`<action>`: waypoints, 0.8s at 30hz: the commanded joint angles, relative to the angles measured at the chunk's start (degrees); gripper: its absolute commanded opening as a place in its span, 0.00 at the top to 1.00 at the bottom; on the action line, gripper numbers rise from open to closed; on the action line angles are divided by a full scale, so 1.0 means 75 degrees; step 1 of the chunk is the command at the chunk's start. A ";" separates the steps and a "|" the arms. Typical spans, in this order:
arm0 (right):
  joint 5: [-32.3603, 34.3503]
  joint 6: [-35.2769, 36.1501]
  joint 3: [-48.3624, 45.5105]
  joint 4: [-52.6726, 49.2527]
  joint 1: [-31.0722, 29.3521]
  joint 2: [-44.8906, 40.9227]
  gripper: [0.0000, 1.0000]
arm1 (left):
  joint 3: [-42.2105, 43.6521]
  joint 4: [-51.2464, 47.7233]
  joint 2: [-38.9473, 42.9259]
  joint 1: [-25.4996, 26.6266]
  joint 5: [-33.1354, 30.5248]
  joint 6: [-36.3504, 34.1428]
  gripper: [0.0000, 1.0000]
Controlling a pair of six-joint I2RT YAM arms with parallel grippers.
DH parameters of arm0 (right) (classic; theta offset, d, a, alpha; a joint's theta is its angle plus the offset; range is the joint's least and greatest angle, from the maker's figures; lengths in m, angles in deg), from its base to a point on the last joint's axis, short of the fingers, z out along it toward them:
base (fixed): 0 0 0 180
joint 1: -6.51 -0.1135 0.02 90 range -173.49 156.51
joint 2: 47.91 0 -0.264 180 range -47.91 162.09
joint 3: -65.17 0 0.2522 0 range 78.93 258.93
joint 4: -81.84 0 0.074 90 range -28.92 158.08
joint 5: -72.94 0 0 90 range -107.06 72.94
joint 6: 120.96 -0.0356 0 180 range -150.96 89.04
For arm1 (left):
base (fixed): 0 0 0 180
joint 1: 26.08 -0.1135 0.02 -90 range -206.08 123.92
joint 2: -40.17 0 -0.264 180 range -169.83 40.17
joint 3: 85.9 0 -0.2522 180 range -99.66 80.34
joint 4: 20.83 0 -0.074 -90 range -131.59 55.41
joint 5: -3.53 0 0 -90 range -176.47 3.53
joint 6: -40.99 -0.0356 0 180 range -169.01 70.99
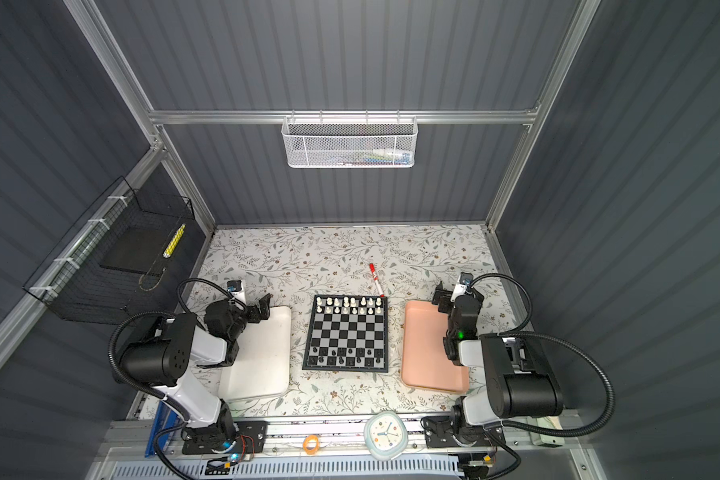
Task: Set up the chess pieces on the board
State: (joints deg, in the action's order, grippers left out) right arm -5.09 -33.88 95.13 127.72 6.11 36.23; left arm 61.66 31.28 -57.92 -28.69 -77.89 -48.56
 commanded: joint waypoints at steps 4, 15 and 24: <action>0.0026 0.0049 0.0089 0.0027 0.0030 -0.0036 0.01 | -0.0327 -0.0264 -0.0024 -0.0038 -0.0239 0.0104 0.01; 0.0028 0.0049 0.0101 -0.0003 0.0038 -0.0039 0.01 | -0.0801 -0.1177 -0.0036 0.0109 -0.0459 -0.0045 0.00; -0.0058 0.0037 0.0137 -0.0078 0.0054 -0.0038 0.01 | -0.0908 -0.1411 -0.0024 0.0228 -0.0687 -0.0084 0.00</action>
State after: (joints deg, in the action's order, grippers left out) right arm -5.24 -33.88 95.13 126.86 6.13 36.23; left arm 55.96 21.42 -57.92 -27.49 -81.98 -48.36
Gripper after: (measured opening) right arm 0.989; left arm 0.995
